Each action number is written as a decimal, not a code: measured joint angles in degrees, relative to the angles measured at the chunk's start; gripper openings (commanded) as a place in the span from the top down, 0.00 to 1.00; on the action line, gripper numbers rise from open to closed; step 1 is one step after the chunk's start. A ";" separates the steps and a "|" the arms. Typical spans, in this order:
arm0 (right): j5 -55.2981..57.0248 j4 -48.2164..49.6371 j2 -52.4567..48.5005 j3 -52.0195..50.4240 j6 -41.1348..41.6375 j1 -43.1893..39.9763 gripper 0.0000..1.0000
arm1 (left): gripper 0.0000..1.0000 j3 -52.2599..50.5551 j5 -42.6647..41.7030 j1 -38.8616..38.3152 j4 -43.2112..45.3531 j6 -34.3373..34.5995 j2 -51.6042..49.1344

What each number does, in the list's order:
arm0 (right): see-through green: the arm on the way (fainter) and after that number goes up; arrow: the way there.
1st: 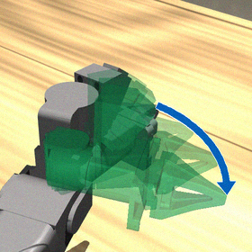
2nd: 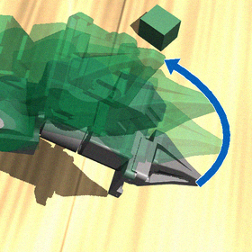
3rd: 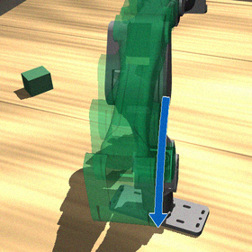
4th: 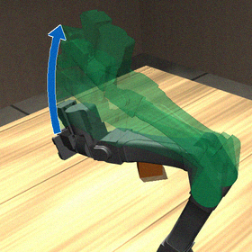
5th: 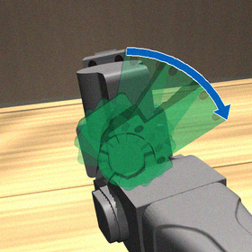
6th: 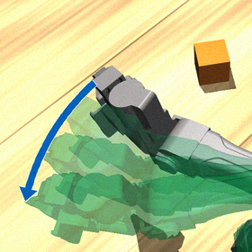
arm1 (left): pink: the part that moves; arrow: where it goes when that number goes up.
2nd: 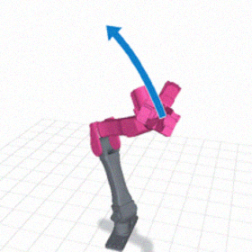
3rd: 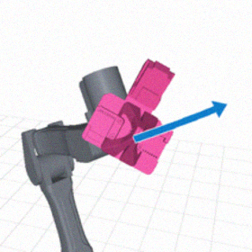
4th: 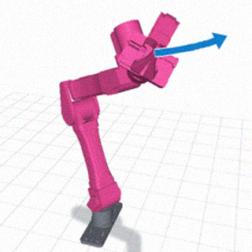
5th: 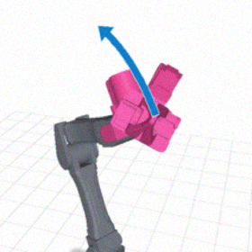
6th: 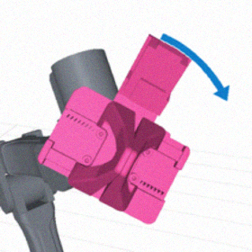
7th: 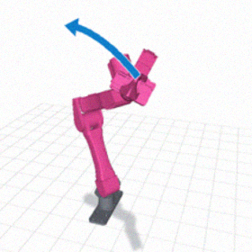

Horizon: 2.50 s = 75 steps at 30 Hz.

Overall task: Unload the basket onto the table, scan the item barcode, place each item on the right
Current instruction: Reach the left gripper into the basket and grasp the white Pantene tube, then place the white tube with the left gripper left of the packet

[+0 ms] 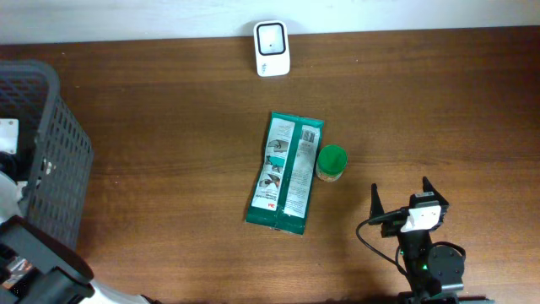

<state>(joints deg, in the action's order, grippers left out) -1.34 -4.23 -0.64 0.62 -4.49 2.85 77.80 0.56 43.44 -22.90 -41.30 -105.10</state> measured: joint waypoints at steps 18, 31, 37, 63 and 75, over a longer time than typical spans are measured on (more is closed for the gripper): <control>0.00 0.00 0.00 0.00 0.04 0.00 0.02 | 0.75 0.13 2.91 3.80 1.31 -4.79 -9.79; 0.02 0.00 0.00 0.00 -0.02 0.00 0.02 | 1.00 3.80 2.89 1.84 -0.50 2.75 -8.28; 0.00 0.00 0.00 0.00 0.02 0.00 0.01 | 1.00 7.65 2.69 -0.94 3.93 6.86 10.86; 0.00 0.00 0.00 0.00 0.00 0.00 0.02 | 1.00 9.25 14.88 -68.02 -30.29 56.74 -4.07; 0.00 0.00 0.00 0.00 0.00 0.00 0.02 | 0.01 9.25 30.86 -78.14 -29.81 57.88 -16.48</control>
<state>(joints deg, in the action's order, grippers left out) -1.34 -4.23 -0.64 0.62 -4.49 2.85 87.05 31.42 -34.70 -52.71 16.58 -121.58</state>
